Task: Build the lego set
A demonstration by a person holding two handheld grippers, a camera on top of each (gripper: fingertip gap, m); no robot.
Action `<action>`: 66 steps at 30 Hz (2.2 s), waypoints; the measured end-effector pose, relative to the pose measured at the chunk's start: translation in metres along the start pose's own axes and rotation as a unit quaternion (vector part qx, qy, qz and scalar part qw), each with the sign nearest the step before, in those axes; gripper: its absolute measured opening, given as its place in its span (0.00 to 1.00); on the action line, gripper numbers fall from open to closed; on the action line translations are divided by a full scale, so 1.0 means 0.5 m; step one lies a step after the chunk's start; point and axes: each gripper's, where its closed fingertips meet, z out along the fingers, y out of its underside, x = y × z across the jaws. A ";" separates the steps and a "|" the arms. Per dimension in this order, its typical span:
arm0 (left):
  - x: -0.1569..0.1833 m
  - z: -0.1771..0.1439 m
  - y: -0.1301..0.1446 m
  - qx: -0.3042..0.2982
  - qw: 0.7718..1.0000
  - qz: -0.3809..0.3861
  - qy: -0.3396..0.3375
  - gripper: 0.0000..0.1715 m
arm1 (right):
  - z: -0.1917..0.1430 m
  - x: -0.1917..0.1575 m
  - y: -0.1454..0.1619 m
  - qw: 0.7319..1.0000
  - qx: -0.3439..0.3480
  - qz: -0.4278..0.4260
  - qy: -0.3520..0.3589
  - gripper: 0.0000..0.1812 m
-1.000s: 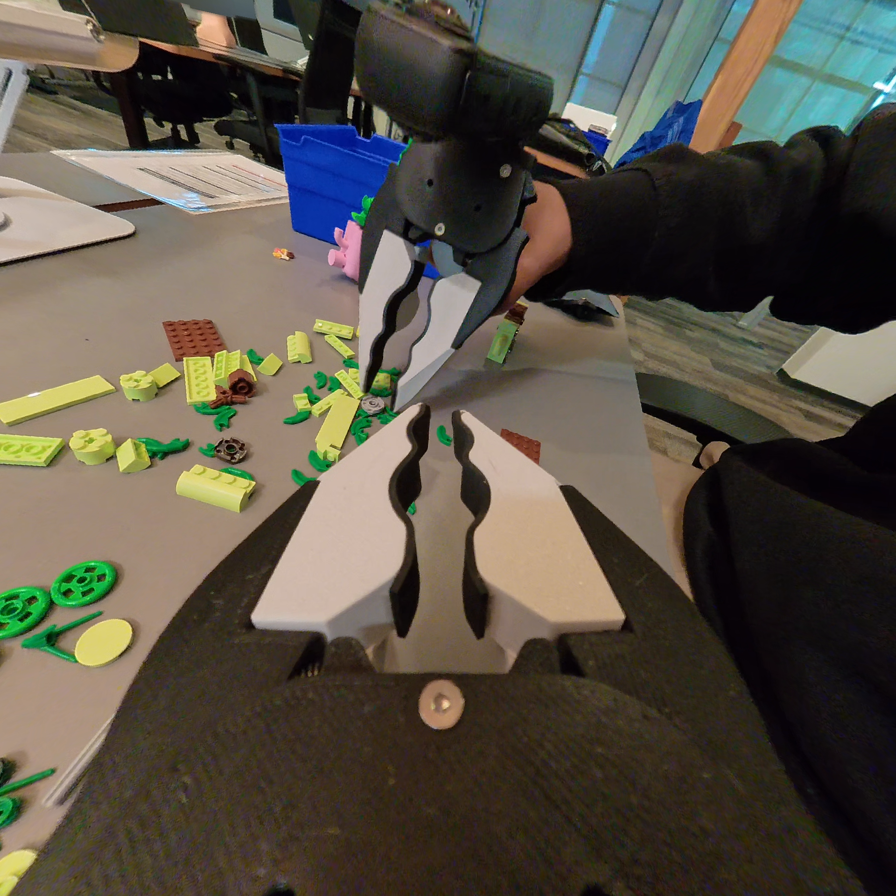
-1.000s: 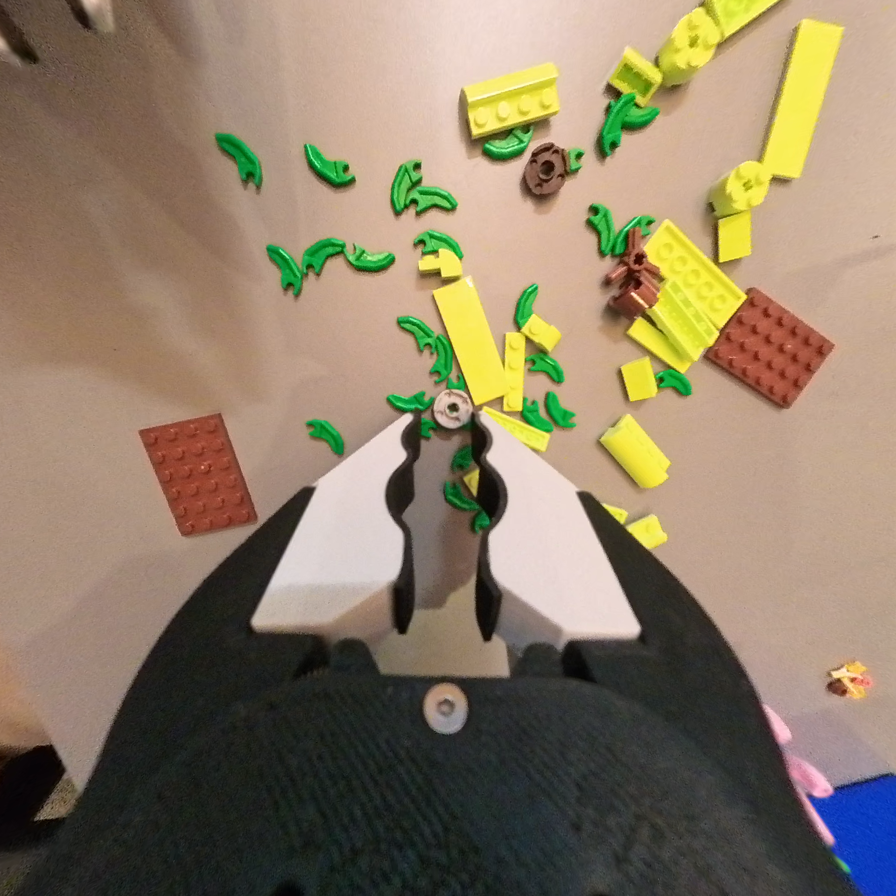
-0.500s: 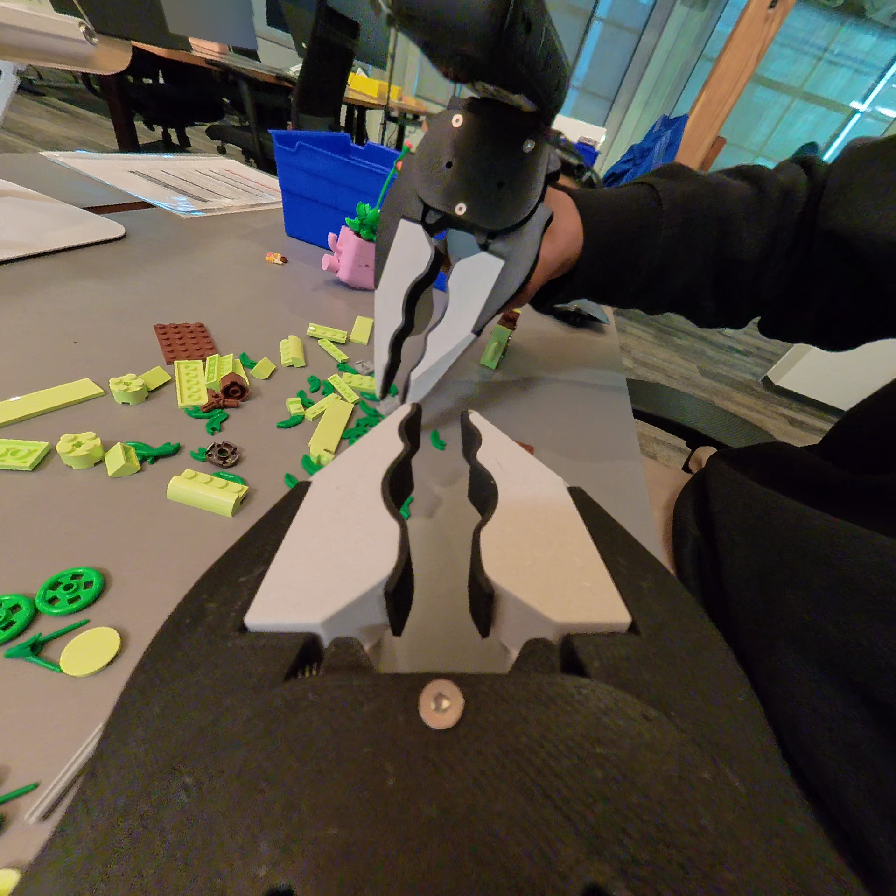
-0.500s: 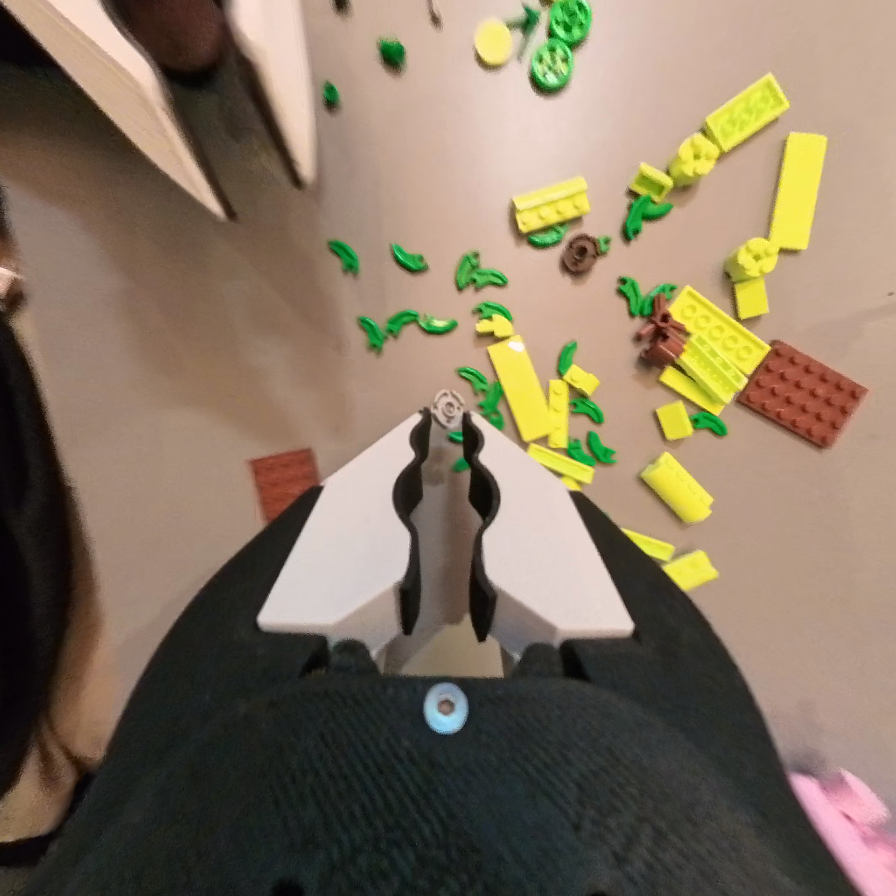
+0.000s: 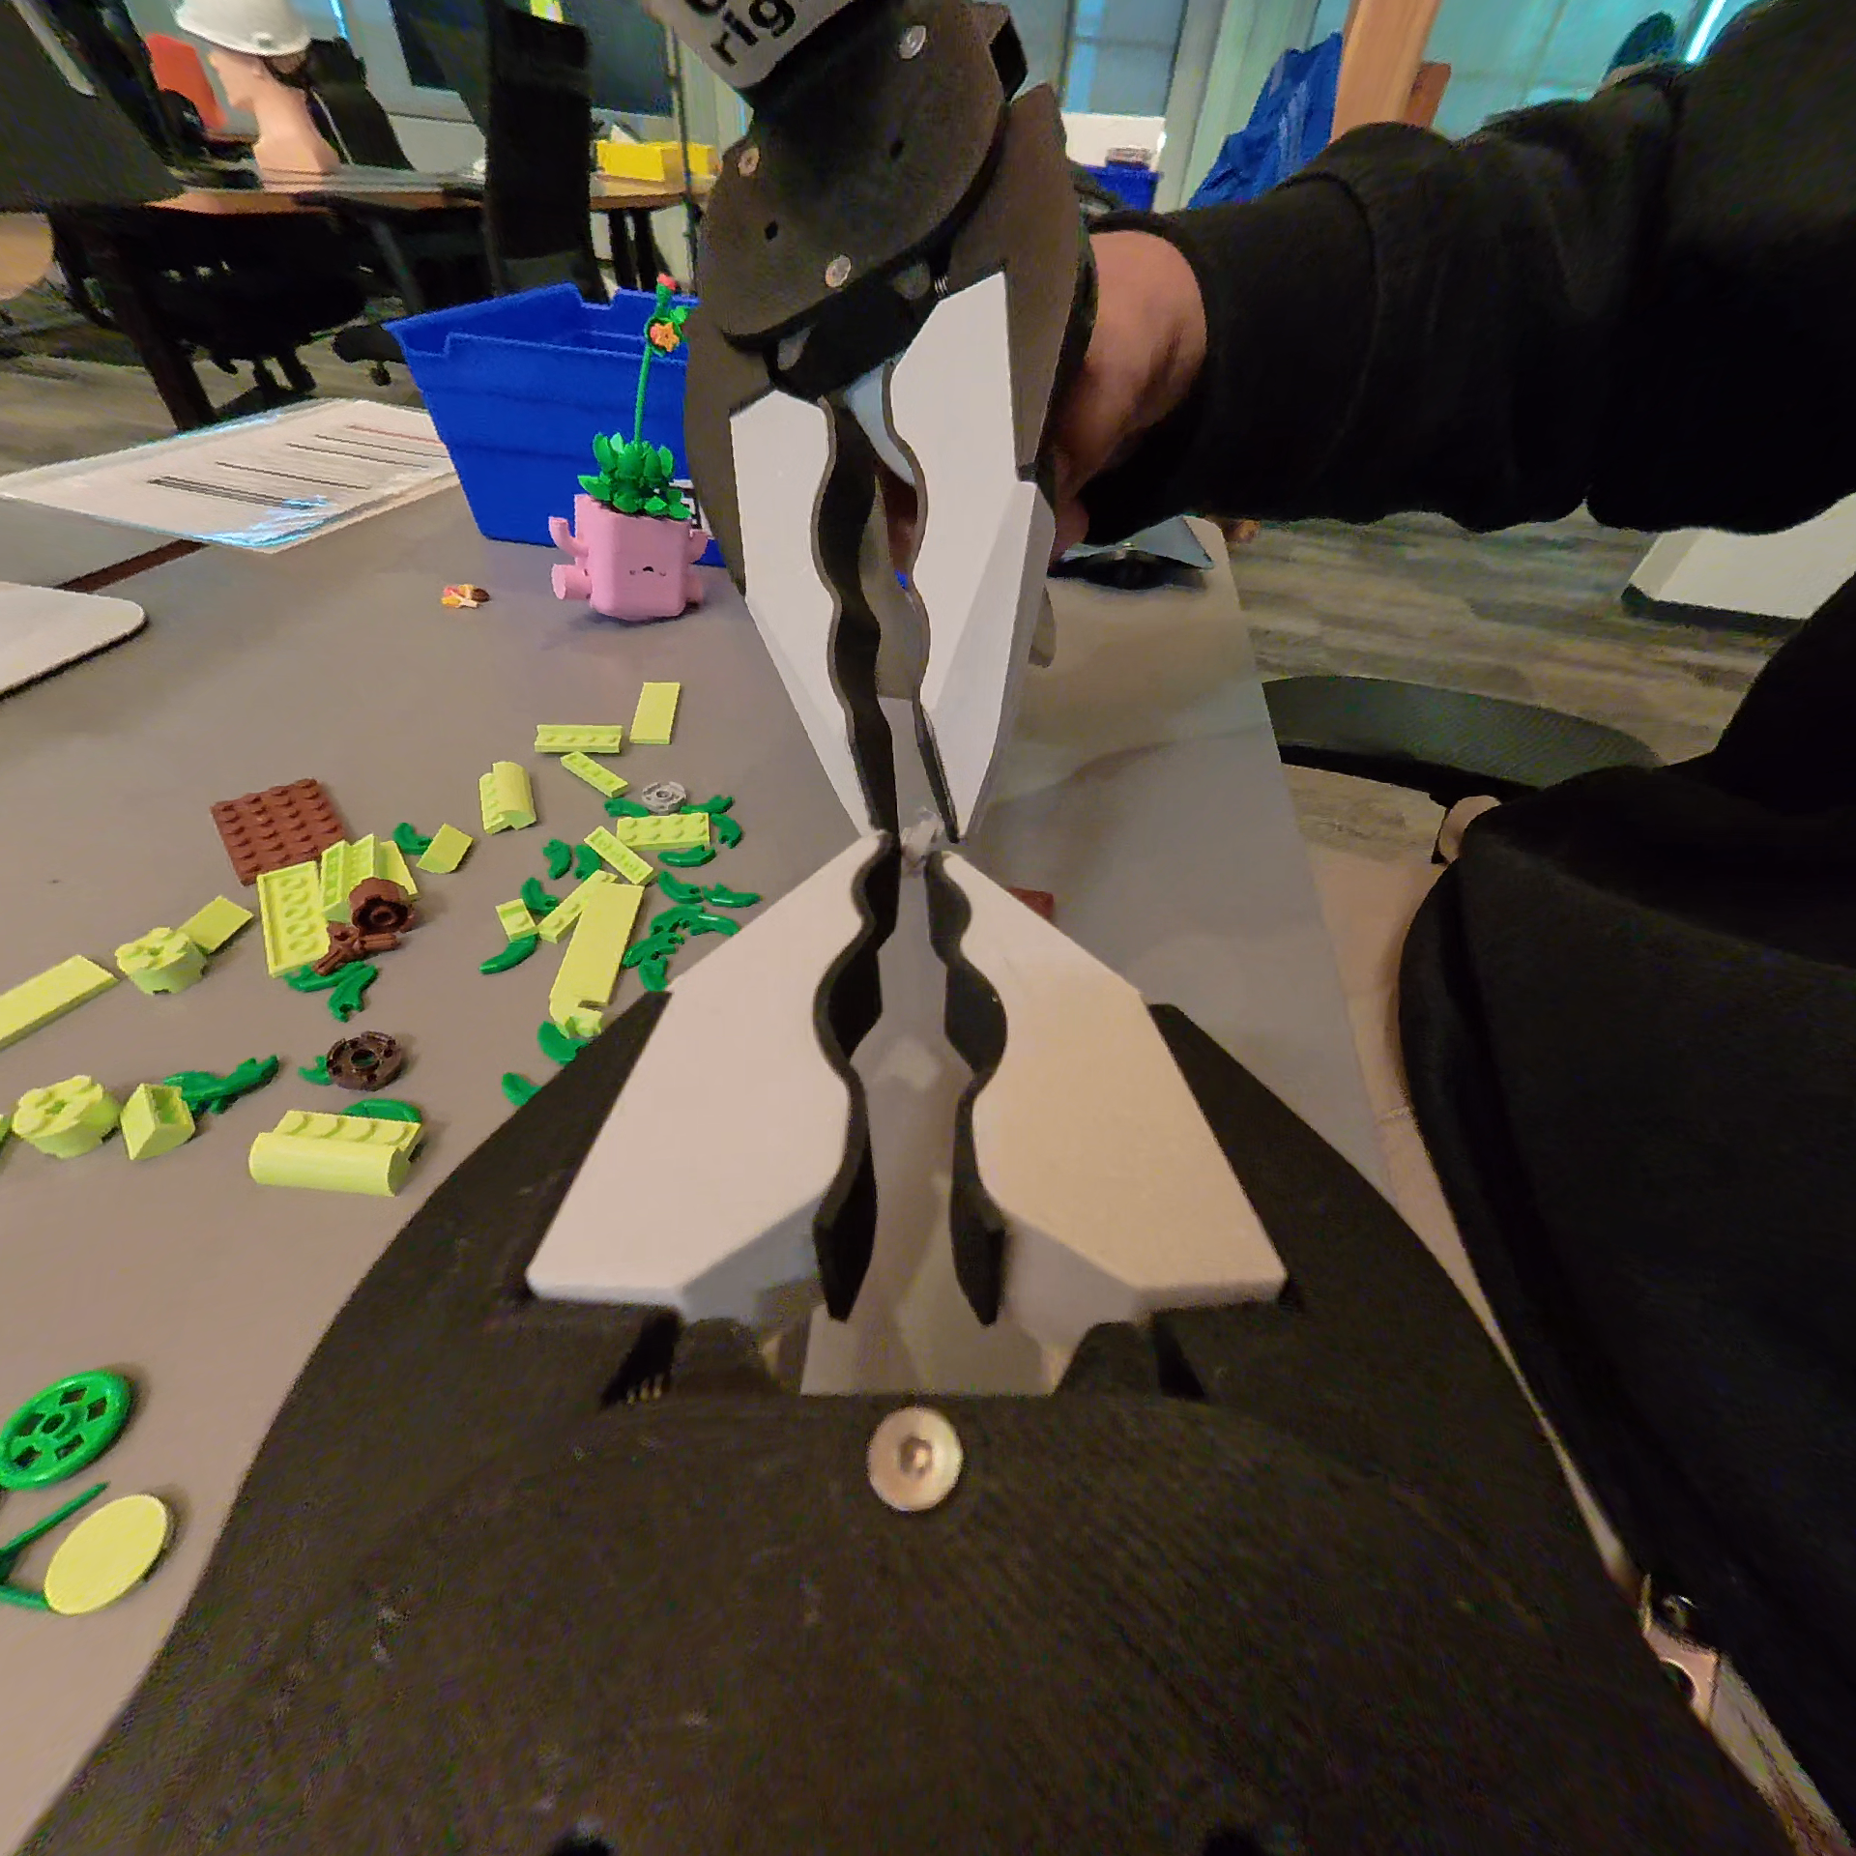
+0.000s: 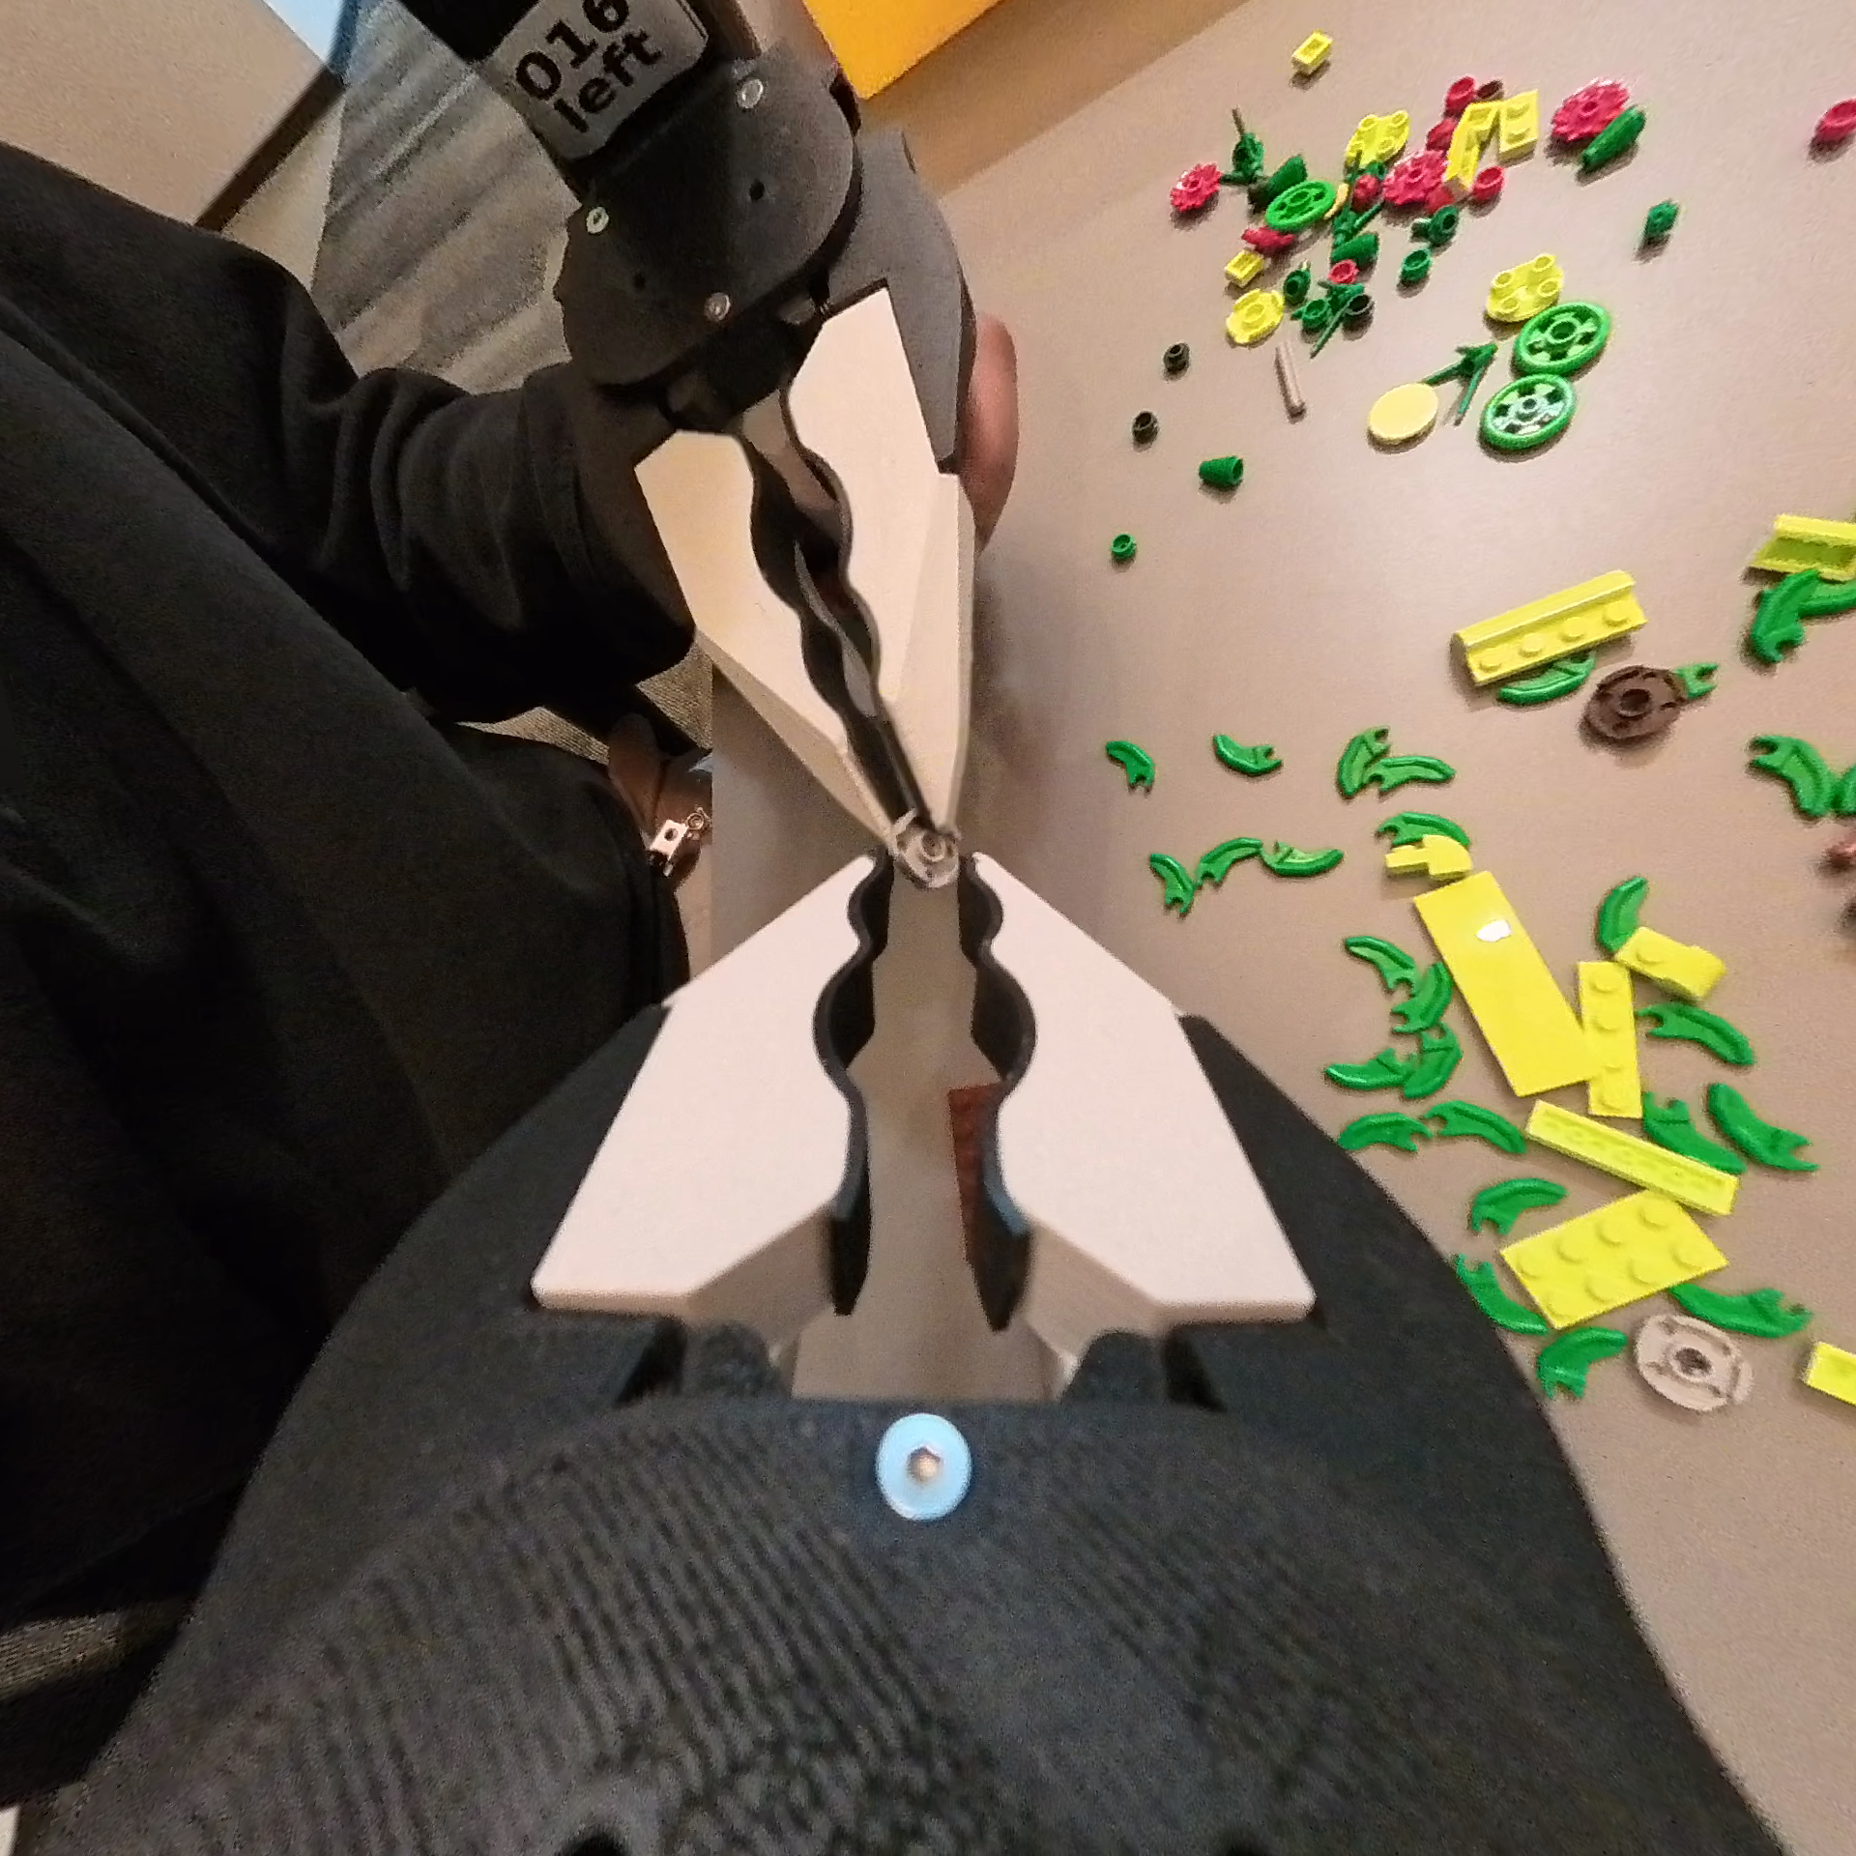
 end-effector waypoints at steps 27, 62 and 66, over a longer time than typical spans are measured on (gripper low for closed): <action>-0.106 -0.061 -0.063 0.268 0.827 -0.476 0.133 0.00 | -0.007 0.071 -0.132 0.758 -0.028 -0.412 0.506 0.07; -0.124 -0.095 -0.070 0.267 0.892 -0.362 0.046 0.18 | 0.119 -0.006 0.114 0.963 -0.100 -0.063 0.241 0.14; -0.117 -0.095 -0.076 0.272 0.890 -0.361 0.059 0.19 | 0.128 -0.007 0.118 0.965 -0.089 -0.012 0.245 0.14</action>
